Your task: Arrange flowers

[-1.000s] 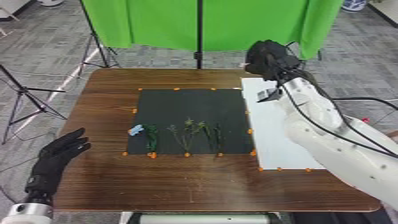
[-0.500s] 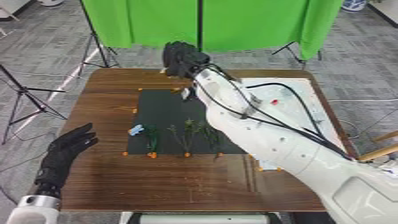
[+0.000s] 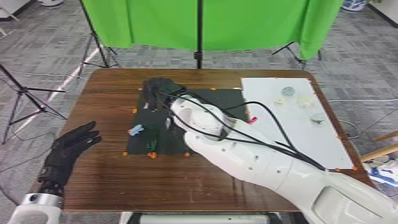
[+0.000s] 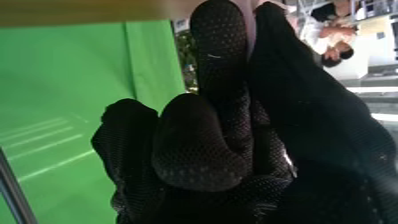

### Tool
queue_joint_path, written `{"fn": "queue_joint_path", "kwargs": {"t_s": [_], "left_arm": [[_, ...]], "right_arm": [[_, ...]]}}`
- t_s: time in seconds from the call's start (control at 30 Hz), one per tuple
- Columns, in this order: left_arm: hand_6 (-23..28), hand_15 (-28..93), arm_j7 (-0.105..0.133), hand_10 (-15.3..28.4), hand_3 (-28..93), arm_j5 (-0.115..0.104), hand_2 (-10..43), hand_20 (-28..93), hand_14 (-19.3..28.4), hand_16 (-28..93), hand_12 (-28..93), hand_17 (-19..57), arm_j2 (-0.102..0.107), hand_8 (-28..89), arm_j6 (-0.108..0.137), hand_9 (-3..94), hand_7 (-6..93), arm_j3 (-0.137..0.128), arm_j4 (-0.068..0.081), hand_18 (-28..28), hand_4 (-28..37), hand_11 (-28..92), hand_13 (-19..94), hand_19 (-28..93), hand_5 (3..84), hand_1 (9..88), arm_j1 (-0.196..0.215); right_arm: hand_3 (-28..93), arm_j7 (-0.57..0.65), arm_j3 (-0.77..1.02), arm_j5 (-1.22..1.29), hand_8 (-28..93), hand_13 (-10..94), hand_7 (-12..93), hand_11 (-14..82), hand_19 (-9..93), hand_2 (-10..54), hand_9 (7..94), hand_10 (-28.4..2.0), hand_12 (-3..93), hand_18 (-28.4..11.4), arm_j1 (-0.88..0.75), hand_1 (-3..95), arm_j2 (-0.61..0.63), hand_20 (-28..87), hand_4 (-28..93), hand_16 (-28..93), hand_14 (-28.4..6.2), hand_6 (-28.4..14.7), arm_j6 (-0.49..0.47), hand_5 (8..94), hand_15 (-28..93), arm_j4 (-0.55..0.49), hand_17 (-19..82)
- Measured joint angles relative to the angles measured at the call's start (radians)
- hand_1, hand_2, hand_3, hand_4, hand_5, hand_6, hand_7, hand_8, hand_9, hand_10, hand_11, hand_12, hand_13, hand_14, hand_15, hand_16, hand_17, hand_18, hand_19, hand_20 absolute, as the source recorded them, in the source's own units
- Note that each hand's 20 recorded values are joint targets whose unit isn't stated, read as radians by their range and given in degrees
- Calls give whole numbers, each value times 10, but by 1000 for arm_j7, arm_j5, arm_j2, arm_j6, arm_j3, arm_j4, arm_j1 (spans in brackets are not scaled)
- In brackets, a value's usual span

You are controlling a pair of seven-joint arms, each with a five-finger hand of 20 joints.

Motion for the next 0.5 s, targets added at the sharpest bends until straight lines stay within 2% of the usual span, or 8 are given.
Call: {"fn": "queue_joint_path", "kwargs": {"t_s": [0.5], "left_arm": [[41, 199, -4, 126, 626, -1, -95, 198, 172, 20, 124, 97, 17, -65, -23, 419, 112, 18, 18, 137, -114, 185, 372, 86, 423, 368, -33]], "right_arm": [[578, 39, -15, -5, 89, 857, 271, 96, 932, -95, 871, -80, 437, -146, -27, 545, -3, 638, -141, 398, -24, -1, -2, 742, 691, 27, 616]]}}
